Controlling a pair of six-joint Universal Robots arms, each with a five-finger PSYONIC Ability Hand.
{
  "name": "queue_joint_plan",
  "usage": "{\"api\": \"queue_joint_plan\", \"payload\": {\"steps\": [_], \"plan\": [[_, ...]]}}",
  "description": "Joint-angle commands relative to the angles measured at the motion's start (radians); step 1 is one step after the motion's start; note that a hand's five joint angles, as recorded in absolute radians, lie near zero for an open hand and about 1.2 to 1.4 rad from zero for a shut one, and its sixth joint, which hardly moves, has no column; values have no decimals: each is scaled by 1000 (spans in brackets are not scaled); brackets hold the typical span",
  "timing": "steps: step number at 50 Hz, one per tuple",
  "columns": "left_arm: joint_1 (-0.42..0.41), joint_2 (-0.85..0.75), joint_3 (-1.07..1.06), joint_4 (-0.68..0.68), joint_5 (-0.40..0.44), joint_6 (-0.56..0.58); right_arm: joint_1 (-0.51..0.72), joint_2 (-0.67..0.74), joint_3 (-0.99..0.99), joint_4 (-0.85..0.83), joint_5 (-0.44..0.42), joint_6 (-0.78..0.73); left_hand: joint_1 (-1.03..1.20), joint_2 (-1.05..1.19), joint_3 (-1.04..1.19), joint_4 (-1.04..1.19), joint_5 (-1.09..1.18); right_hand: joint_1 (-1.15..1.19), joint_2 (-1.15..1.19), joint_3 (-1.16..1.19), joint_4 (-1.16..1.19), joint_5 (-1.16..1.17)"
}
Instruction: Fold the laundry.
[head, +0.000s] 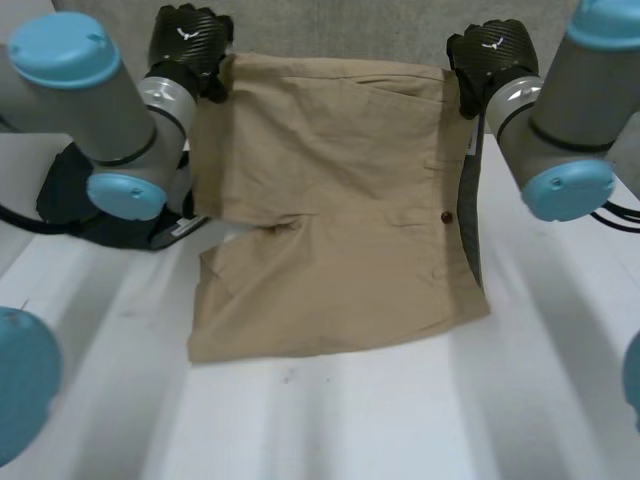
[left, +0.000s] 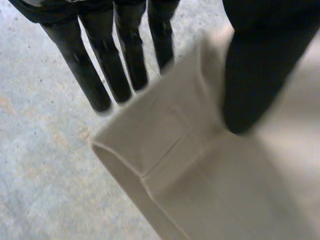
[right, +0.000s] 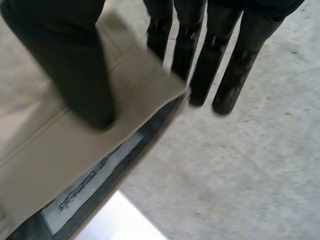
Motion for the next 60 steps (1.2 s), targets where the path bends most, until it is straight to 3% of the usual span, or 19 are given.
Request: {"api": "queue_joint_plan", "payload": {"steps": [1, 9, 16, 25, 29, 34, 41, 50, 60], "plan": [[-37, -121, 124, 13, -3, 0, 4, 91, -2, -34, 57, -147, -541, -643, -644, -646, -610, -558, -714, -745, -751, -745], [-55, -67, -71, -22, -15, -4, -2, 38, 40, 50, 92, -164, -541, -643, -644, -646, -610, -558, -714, -745, -751, -745], [-72, 130, -471, -52, -12, -9, -7, -135, 266, 130, 68, -171, -534, -636, -637, -639, -603, -558, -714, -745, -751, -745], [-89, 483, -1054, 37, -12, 0, -51, -339, 665, 231, -104, -178, -434, -536, -538, -540, -504, -558, -714, -745, -751, -745], [-83, 587, -1245, 36, -6, 0, -96, -369, 818, 240, -188, -181, -200, -302, -303, -305, -269, -425, -581, -612, -617, -612], [-72, 615, -1393, 40, -3, 0, -126, -399, 1006, 143, -316, -185, -129, -231, -232, -234, -198, -377, -533, -564, -570, -565], [-31, 588, -1430, 135, -3, 0, -157, -398, 1141, -100, -334, -185, -167, -269, -270, -272, -236, -374, -530, -561, -567, -562], [-26, 487, -1380, 175, -6, 0, -165, -326, 1152, -232, -336, -185, -135, -237, -238, -240, -204, -184, -340, -371, -376, -371], [-26, 431, -1321, 191, -6, 0, -159, -257, 1097, -249, -334, -187, 253, 151, 149, 147, 183, 45, -111, -142, -148, -142]]}}
